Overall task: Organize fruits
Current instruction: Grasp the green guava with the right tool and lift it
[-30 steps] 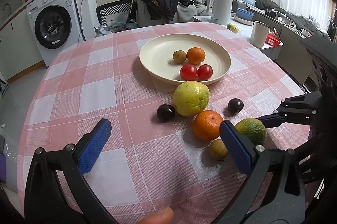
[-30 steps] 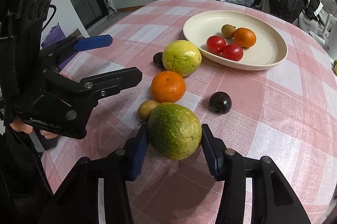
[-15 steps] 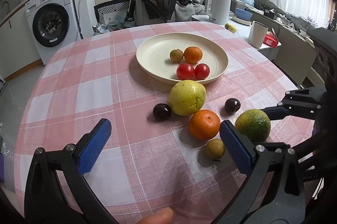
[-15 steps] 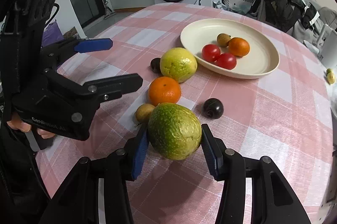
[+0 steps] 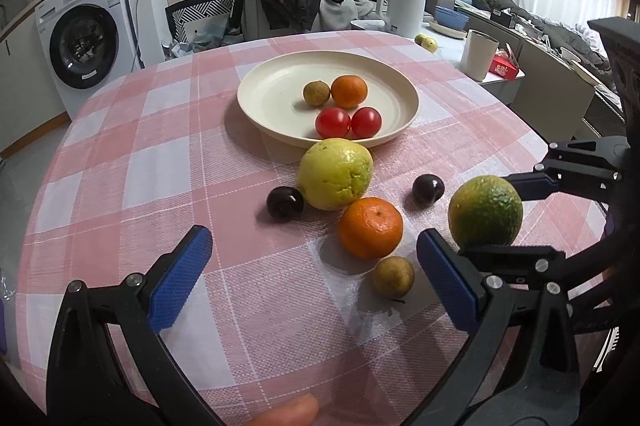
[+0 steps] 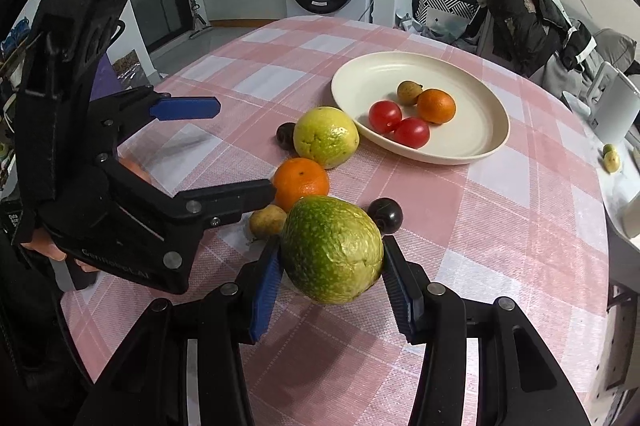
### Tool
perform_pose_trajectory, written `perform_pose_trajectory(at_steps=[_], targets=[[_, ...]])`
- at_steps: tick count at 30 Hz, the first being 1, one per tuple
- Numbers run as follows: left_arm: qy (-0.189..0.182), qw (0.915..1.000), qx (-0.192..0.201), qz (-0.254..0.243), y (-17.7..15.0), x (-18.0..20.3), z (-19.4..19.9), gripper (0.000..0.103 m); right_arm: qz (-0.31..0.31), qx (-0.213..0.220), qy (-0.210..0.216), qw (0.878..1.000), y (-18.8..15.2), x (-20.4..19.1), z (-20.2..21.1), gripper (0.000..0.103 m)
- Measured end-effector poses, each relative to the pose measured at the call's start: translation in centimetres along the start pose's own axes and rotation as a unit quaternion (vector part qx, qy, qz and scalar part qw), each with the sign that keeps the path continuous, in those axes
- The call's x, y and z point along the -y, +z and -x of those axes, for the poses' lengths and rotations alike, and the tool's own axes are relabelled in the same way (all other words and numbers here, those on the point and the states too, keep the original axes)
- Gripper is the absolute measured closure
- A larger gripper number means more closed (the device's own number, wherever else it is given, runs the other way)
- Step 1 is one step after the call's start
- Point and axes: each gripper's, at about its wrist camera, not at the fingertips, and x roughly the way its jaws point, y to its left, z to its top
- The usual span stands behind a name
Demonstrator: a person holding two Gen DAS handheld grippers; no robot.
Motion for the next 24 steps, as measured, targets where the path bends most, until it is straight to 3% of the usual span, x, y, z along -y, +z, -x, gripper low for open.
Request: perform_pose_trajectory(at_steps=[9, 20, 24], targets=[[-0.026, 0.9996, -0.012, 0.006, 0.1, 0.2, -0.7, 0.013, 0.003, 0.001, -0.011, 1.0, -0.1, 0.0, 0.3, 0.053], [-0.063, 0.9961, -0.059, 0.019, 0.3, 0.8, -3.4, 0.044, -0.029, 0.009, -0.016, 0.999, -0.5, 2.2, 1.0, 0.053], [-0.068, 0.9952, -0.066, 0.025, 0.4, 1.0, -4.2, 0.049, -0.032, 0.009, -0.014, 0.999, -0.6, 2.5, 1.1, 0.053]])
